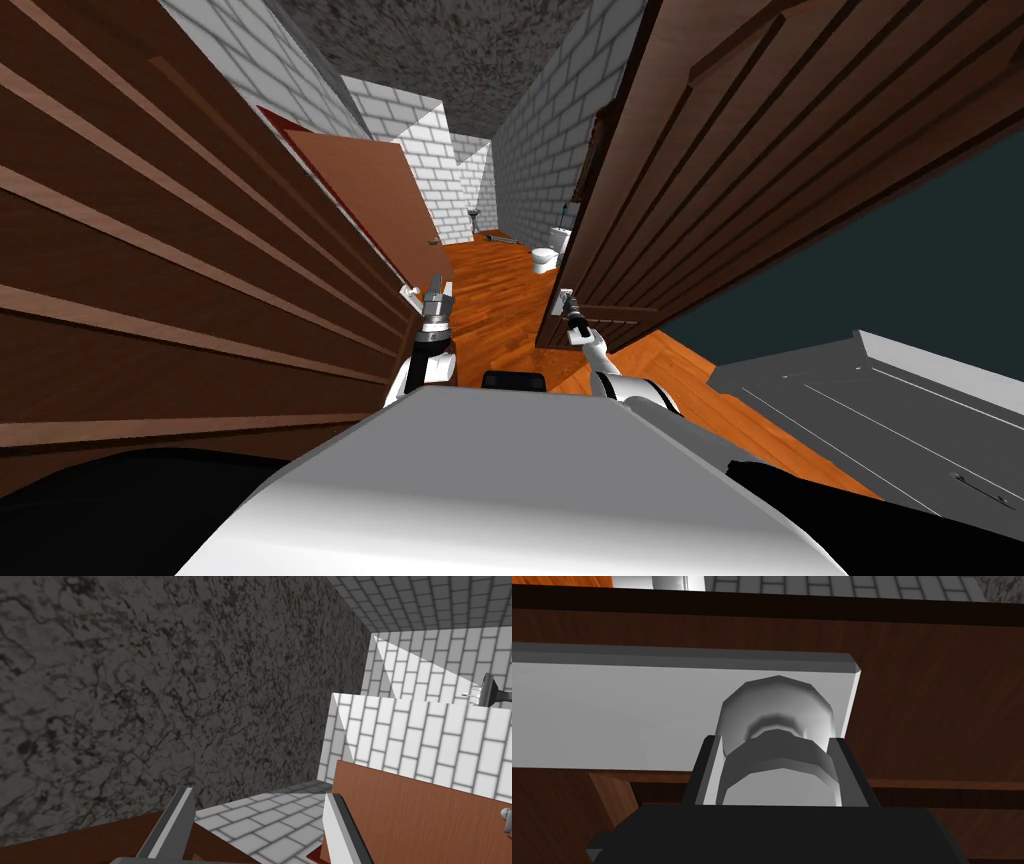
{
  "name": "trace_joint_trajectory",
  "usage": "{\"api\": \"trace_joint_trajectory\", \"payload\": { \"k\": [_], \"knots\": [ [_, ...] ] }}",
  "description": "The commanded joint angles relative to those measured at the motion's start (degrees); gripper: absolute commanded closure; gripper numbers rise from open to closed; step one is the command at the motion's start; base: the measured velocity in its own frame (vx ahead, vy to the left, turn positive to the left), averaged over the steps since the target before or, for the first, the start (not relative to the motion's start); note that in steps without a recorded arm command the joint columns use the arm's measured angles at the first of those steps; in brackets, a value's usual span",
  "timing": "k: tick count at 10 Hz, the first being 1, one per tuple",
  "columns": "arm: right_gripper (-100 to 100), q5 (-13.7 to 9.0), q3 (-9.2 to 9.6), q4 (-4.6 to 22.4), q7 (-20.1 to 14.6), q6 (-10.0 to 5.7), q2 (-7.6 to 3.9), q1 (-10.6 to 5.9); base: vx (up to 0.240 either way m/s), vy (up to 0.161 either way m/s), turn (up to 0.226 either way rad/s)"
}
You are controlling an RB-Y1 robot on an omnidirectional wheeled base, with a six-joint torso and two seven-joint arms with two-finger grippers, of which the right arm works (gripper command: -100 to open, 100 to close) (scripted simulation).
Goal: Push the door open
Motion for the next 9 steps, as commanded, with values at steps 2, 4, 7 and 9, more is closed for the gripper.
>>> {"api": "trace_joint_trajectory", "payload": {
  "k": [2,4,7,9],
  "knots": [
    [100,-0.3,-0.70,0.0,0.3,-0.01,-0.24,-0.05,0.093,0.016,-0.020],
    [100,-0.4,-1.17,0.0,0.5,0.00,-0.37,0.04,0.170,0.011,-0.013],
    [100,-0.9,-2.53,0.1,1.1,0.04,-0.73,0.28,0.181,0.024,-0.023],
    [100,-1.1,-3.36,0.2,1.5,0.06,-0.96,0.43,0.166,0.034,-0.041]
  ]
}}
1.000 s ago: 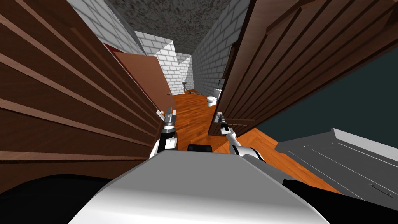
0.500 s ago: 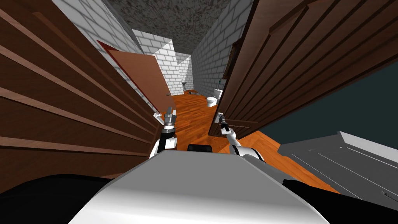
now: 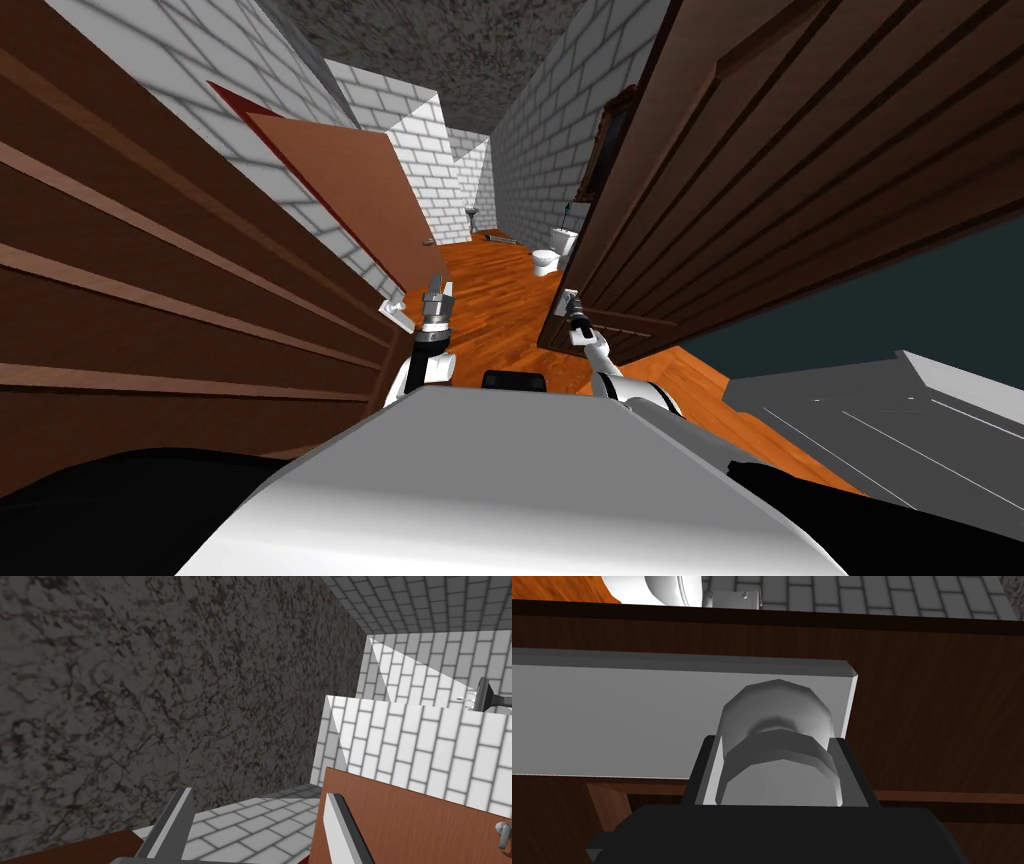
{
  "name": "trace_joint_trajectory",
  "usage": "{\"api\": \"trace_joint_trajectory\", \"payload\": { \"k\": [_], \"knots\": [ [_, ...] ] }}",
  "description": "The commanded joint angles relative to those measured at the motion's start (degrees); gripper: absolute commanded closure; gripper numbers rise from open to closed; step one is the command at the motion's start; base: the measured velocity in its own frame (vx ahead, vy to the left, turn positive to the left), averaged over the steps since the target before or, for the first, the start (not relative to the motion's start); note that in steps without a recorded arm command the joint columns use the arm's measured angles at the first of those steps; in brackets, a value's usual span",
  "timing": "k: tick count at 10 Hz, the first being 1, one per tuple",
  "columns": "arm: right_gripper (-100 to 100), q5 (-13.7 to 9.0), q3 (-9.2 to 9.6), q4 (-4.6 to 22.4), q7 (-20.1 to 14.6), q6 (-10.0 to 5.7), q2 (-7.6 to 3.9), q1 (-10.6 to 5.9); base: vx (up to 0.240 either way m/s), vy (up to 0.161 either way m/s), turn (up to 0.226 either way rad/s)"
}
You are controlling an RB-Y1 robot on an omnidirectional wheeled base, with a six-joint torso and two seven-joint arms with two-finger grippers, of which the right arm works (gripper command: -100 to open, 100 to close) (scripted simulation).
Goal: Push the door open
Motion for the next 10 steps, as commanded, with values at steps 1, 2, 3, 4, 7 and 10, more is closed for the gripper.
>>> {"api": "trace_joint_trajectory", "payload": {
  "k": [1,2,3,4,7,10],
  "knots": [
    [100,-0.5,-1.58,0.3,0.6,0.06,-0.96,0.04,0.220,0.050,-0.038],
    [100,-0.7,-2.22,0.4,0.8,0.08,-1.13,0.16,0.197,0.042,-0.063],
    [100,-0.7,-2.22,0.4,0.8,0.08,-1.13,0.16,0.129,0.031,-0.038],
    [100,-0.7,-2.22,0.4,0.8,0.08,-1.13,0.16,0.053,0.014,-0.002],
    [100,-1.5,-4.61,0.6,1.9,0.14,-1.78,0.59,0.167,0.076,-0.072],
    [100,-2.1,-6.41,0.7,2.7,0.19,-2.27,0.91,0.154,0.057,-0.093]
  ]
}}
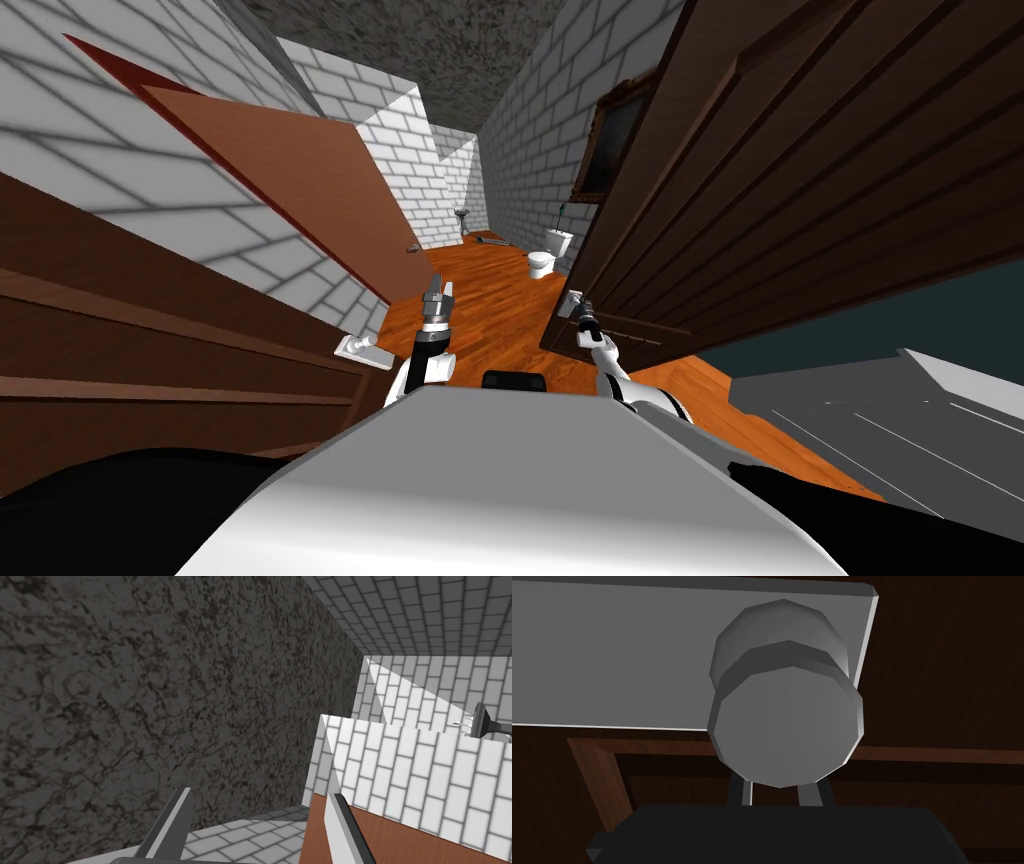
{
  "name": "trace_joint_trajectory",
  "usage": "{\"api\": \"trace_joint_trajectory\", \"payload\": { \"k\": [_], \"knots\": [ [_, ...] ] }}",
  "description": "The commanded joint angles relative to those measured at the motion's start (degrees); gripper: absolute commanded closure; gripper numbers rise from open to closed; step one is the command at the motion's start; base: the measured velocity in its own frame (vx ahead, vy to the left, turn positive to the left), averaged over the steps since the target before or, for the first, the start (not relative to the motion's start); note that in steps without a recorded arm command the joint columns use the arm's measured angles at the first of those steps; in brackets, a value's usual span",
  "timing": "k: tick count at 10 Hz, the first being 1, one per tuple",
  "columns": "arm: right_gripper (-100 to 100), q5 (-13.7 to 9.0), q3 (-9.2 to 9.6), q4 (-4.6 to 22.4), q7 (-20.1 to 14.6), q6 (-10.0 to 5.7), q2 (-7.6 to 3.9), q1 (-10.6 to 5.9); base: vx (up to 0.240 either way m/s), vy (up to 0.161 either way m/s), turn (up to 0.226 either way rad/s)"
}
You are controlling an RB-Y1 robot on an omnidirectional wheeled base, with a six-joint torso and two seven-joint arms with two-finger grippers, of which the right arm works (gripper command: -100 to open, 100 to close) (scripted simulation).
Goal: Push the door open
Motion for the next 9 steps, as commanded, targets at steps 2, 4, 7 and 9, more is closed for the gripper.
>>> {"api": "trace_joint_trajectory", "payload": {
  "k": [2,4,7,9],
  "knots": [
    [-100,0.4,0.13,-1.9,1.3,1.15,1.71,0.39,0.124,0.049,-0.185],
    [-100,0.8,0.82,-2.5,2.3,1.48,3.41,0.13,-0.094,-0.068,-0.161],
    [-100,2.0,2.51,-3.9,4.6,2.27,7.66,-0.49,-0.070,-0.053,-0.236],
    [-100,2.0,2.51,-3.9,4.6,2.27,7.66,-0.49,-0.036,-0.012,0.000]
  ]
}}
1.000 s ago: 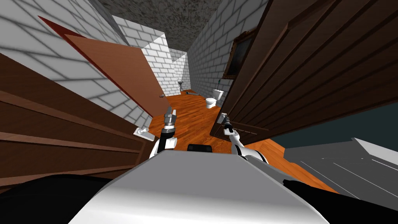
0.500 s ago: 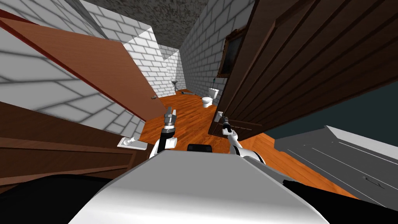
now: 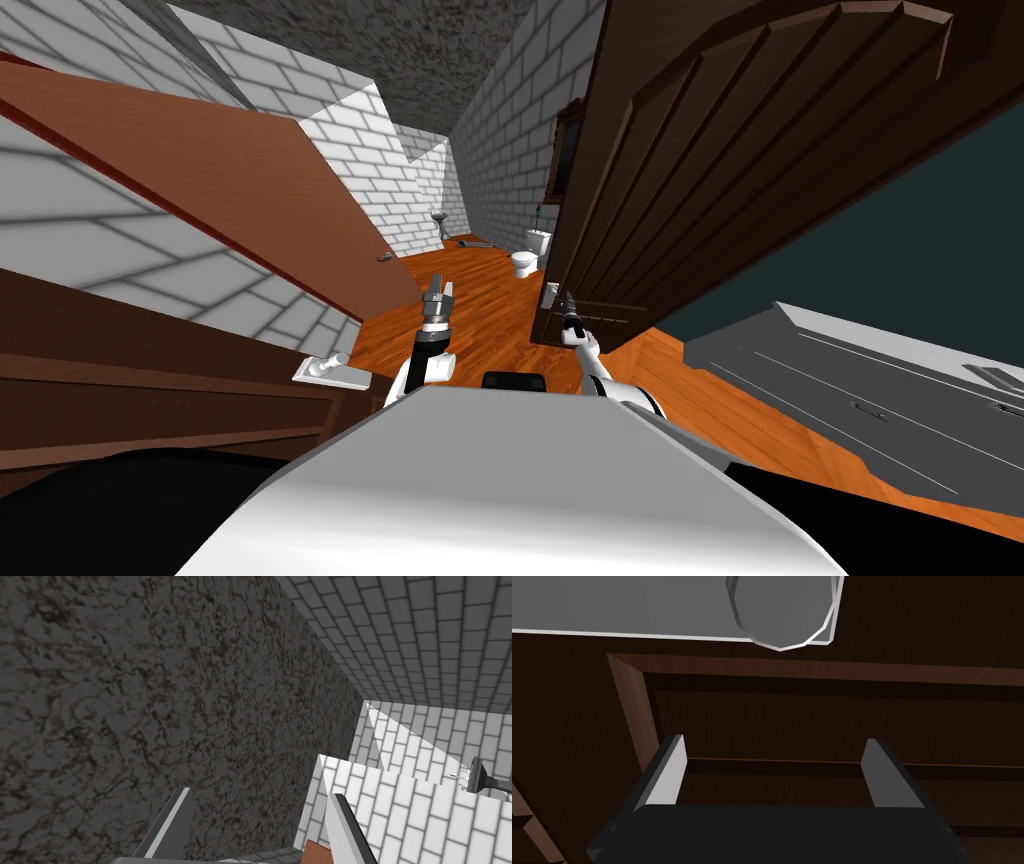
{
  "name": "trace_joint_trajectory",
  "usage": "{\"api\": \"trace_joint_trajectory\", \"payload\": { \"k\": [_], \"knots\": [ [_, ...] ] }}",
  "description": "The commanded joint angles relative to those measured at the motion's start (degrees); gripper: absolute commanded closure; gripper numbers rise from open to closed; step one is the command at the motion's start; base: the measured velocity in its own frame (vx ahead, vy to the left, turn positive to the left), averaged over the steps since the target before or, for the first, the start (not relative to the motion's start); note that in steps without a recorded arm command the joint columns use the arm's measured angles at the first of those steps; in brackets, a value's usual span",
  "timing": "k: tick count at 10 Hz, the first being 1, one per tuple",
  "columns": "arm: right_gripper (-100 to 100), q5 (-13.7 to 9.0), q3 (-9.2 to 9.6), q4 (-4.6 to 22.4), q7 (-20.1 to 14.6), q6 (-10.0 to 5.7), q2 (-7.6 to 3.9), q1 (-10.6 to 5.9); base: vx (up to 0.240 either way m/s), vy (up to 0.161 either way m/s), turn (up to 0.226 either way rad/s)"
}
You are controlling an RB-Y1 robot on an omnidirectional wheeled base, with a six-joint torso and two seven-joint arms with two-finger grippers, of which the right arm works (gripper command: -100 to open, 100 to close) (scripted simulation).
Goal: Push the door open
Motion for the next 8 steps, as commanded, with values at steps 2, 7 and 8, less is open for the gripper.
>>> {"api": "trace_joint_trajectory", "payload": {
  "k": [2,7,8],
  "knots": [
    [-100,0.9,1.11,0.1,2.1,-0.24,3.47,-1.02,-0.061,-0.022,-0.240],
    [-100,2.1,2.83,-1.4,4.5,0.56,8.34,-1.66,-0.091,0.009,-0.136],
    [-100,2.4,3.21,-1.7,5.0,0.74,9.53,-1.80,-0.079,0.003,-0.114]
  ]
}}
